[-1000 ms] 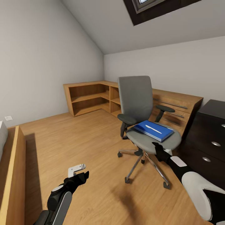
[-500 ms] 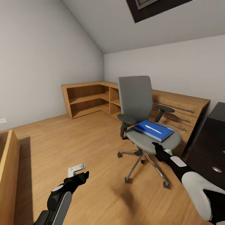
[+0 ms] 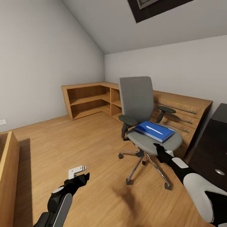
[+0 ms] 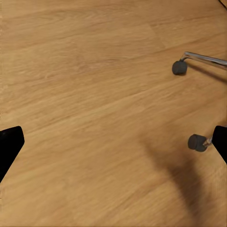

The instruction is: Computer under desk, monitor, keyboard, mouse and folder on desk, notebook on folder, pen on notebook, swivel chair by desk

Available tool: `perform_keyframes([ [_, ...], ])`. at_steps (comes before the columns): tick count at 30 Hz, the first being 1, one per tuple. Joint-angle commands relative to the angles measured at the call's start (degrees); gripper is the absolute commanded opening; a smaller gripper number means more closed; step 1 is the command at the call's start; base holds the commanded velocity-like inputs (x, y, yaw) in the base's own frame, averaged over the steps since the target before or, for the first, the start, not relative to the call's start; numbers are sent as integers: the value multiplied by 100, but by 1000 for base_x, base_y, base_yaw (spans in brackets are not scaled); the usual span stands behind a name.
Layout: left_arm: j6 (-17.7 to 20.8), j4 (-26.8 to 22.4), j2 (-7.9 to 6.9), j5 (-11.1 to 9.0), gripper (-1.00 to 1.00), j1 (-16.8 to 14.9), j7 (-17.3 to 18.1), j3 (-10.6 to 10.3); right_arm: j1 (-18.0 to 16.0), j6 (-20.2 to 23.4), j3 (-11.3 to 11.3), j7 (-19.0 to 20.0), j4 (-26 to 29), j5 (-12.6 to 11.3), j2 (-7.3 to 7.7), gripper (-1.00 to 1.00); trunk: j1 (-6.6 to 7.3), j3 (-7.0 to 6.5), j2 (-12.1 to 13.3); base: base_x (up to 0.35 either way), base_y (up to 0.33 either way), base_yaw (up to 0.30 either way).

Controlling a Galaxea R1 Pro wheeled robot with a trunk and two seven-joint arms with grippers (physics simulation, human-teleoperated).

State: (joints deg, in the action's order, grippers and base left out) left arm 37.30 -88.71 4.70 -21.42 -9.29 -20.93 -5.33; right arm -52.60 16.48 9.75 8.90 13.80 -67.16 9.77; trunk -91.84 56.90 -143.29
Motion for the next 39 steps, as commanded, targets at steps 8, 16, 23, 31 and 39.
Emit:
perform_keyframes([
  [8,14,-6,-4,-55,100,-5,-60,5,-4,31,36,15,0,-24,8,100,1,5,-2,-25,0,0],
  [16,22,-7,-4,-52,100,-6,-60,5,-4,31,36,15,0,-17,6,100,1,5,-2,-97,0,0],
  [23,20,-13,-4,-46,100,-8,-52,5,0,29,36,15,0,-16,6,100,1,5,-2,-10,0,-23],
  [31,23,-14,-4,-46,100,-8,-51,13,4,31,36,15,0,-16,8,100,1,5,-2,-237,0,-219],
  [39,24,-15,-4,-46,100,-5,-51,24,5,31,36,15,0,-16,8,100,1,5,-2,-146,0,-47],
])
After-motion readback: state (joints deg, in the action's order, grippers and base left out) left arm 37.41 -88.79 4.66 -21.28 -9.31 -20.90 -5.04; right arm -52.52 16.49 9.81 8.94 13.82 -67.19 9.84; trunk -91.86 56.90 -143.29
